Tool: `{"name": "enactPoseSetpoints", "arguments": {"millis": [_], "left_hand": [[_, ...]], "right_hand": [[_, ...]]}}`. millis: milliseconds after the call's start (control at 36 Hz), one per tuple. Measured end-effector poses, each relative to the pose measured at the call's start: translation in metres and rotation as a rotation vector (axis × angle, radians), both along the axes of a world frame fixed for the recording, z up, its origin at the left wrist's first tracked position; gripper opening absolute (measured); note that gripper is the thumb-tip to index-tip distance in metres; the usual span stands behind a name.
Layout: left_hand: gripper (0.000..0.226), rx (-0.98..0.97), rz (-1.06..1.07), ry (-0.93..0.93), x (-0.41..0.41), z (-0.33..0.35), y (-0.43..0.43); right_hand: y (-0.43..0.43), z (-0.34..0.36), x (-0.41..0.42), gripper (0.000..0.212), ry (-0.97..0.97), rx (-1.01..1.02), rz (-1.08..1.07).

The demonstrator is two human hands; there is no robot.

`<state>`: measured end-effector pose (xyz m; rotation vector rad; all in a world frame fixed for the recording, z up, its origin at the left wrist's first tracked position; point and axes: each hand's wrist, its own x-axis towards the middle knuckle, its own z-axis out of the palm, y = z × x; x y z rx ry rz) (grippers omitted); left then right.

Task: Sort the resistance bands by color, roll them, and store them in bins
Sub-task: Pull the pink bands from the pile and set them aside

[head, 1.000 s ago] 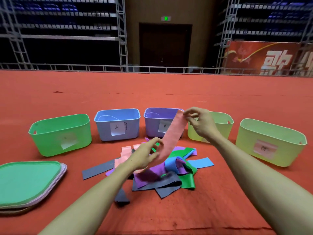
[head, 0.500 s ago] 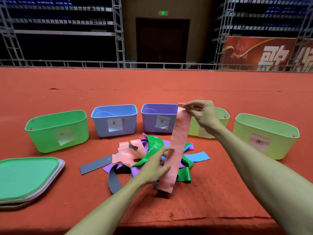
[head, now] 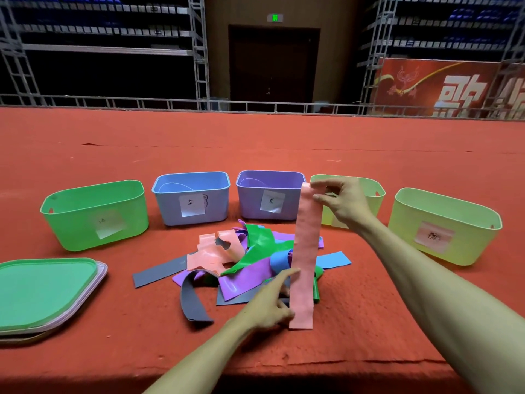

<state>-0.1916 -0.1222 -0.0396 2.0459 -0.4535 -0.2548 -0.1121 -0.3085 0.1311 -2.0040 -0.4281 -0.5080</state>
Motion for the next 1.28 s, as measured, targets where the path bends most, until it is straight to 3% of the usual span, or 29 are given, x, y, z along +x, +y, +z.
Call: {"name": "enactPoseSetpoints", "arguments": {"millis": [444,833,972,1111,1278], "left_hand": [[0.084,0.121,0.032,-0.03,0.002,-0.011,0.001],[0.087,0.23,-0.048,-0.054,-0.002,0.003,0.002],[0.06,0.363,-0.104,-0.142,0.007,0.02,0.011],[0.027,0.333,0.069,-0.187,0.043,0.052,0.048],[0.016,0.496,0.261,-0.259,0.096,0.084,0.109]], "right_hand": [[-0.003,-0.027,0.007,0.03,0.119,0.099,-0.079],[-0.001,-0.031,0.002,0.036,0.041,0.115,-0.01],[-0.001,-0.032,0.004,0.031,0.034,0.125,0.017],[0.0,-0.035,0.008,0.029,-0.007,0.091,0.051],[0.001,-0.044,0.018,0.028,0.007,0.101,0.095]]}}
